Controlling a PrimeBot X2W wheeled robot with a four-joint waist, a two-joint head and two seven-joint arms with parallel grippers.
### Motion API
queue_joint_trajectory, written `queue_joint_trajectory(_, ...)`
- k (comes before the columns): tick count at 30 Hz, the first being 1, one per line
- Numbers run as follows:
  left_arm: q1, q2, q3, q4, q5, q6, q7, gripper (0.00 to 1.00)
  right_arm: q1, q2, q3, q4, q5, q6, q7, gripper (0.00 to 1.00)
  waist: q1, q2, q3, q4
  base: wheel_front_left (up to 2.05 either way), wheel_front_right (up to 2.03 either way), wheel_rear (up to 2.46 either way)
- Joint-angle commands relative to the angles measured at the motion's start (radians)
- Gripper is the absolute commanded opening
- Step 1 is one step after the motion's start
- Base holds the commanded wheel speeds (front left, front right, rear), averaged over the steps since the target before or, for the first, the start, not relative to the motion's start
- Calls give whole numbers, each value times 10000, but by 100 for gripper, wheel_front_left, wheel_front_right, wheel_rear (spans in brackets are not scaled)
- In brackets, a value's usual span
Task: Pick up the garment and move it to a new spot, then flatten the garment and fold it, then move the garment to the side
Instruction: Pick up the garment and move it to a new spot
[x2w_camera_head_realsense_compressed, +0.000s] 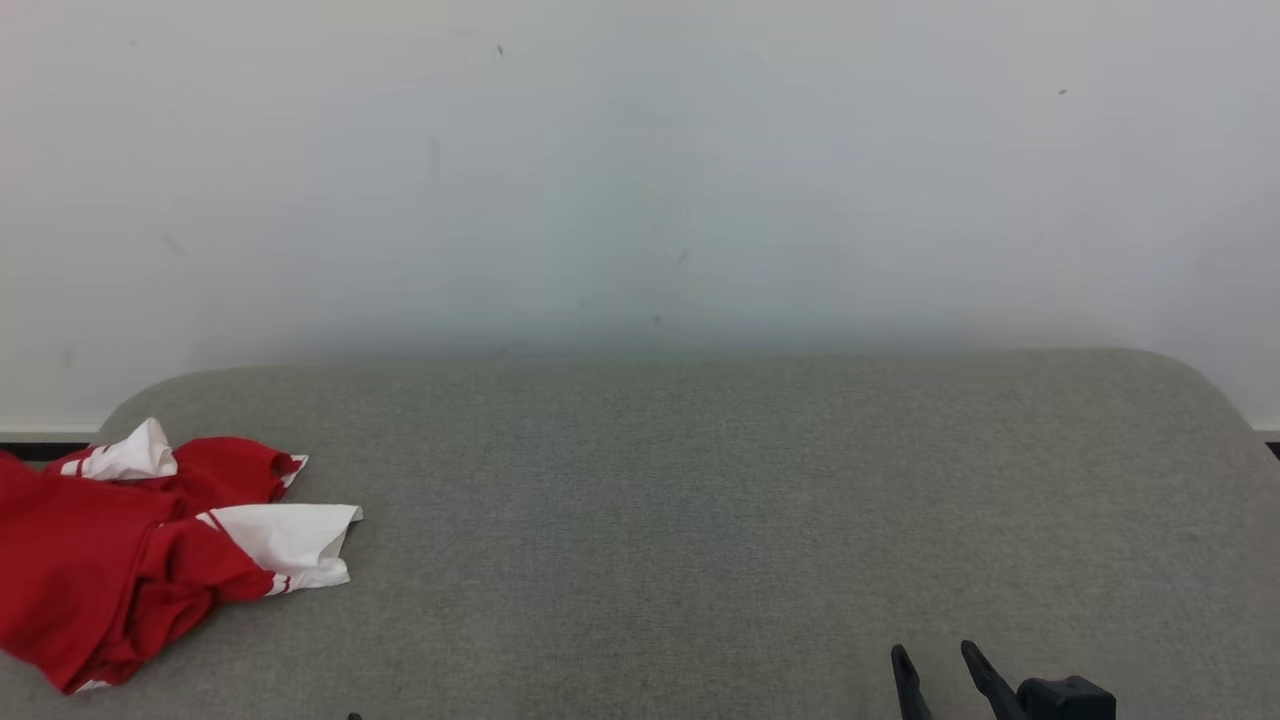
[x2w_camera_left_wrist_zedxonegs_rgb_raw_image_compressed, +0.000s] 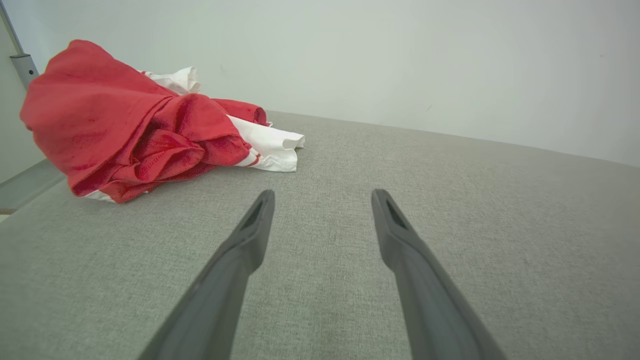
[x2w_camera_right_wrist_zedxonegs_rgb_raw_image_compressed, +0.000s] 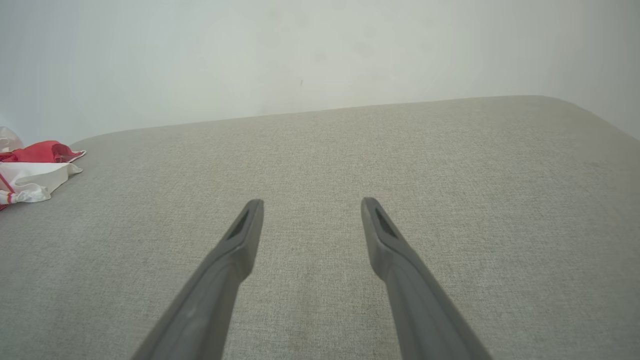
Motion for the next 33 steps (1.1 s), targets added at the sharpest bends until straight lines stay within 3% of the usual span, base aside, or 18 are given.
queue_joint_trajectory(1,197,112,13,-45,-23,-30,39,100,54,20,35,-2,112,7,-114,100,1,0,33,706,0,0,0)
queue_joint_trajectory(17,35,763,58,-365,34,-115,473,100,-278,80,665,473,754,7,-757,100,1,0,148,3520,0,0,0)
queue_joint_trajectory(33,440,747,541,-929,-322,264,113,100,-1726,71,1709,1407,1059,7,-1066,100,1,0,774,4070,0,0,0)
